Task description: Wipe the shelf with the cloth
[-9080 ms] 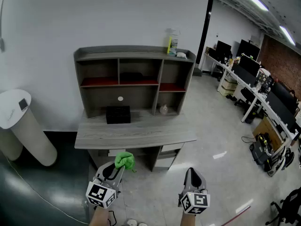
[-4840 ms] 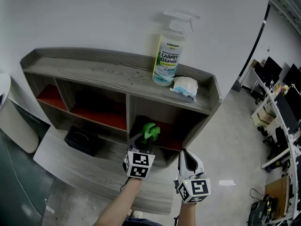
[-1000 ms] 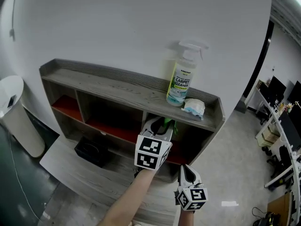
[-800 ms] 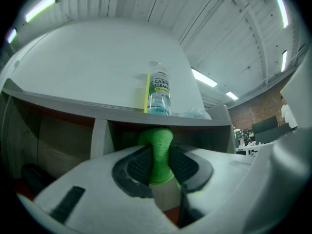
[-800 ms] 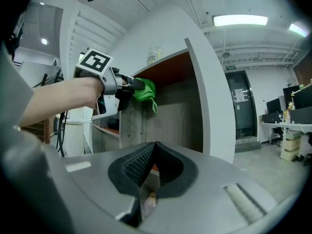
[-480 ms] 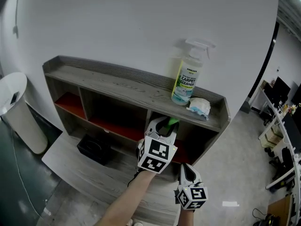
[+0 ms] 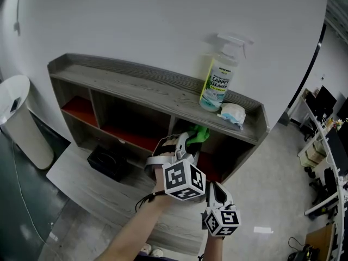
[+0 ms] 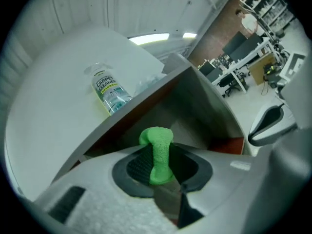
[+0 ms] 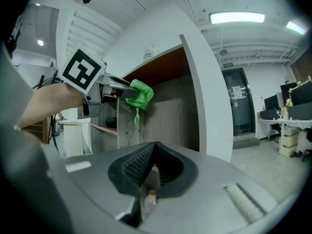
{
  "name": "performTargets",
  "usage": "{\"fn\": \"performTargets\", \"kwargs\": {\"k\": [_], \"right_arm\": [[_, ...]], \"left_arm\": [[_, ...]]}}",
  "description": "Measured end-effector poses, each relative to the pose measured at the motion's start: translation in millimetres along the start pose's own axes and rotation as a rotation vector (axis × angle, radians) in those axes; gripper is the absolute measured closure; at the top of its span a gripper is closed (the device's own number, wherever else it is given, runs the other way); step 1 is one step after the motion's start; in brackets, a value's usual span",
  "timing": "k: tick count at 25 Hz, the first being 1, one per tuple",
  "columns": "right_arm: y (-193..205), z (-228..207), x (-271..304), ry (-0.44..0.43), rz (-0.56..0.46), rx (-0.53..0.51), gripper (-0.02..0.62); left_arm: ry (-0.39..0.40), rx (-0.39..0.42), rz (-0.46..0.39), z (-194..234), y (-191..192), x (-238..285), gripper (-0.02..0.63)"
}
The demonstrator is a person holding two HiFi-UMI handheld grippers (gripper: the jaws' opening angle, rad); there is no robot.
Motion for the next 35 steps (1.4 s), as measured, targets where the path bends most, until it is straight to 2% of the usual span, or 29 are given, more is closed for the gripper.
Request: {"fn": "performTargets", "kwargs": {"k": [6,10,15,24,35], "right_arm": [[1,4,3,-0.009,0.005,0.003,0.586],[2,6,5,-0.014,0.009,0.003,0.586],[3,7,5,-0.009,0.013,0.005,0.586],[8,4,4,0.009,0.029,0.011,0.586],[17,1,-1,0.021,0.054,0.011,0.586]], "left_arm": [[-0.057,0.256,0.076,3,8,-2,0.52],[-0.054,0.321,0.112,5,14,1,0.52],[-0.012,0.355,0.141,0,25,4,0.52],[0.081,0.358,0.197,-31,57,7,0.52],[0.19,0.291,0.27,-75,102,6,0.52]]}}
Point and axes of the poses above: the fingertips, and each gripper's own axes: x forward along the fingers, z to its left, y out of its underside, the point moved 7 cm from there along -x, backward along the fingers, and after that the axes turned 11 degrees about -y, right-handed, at the moved point
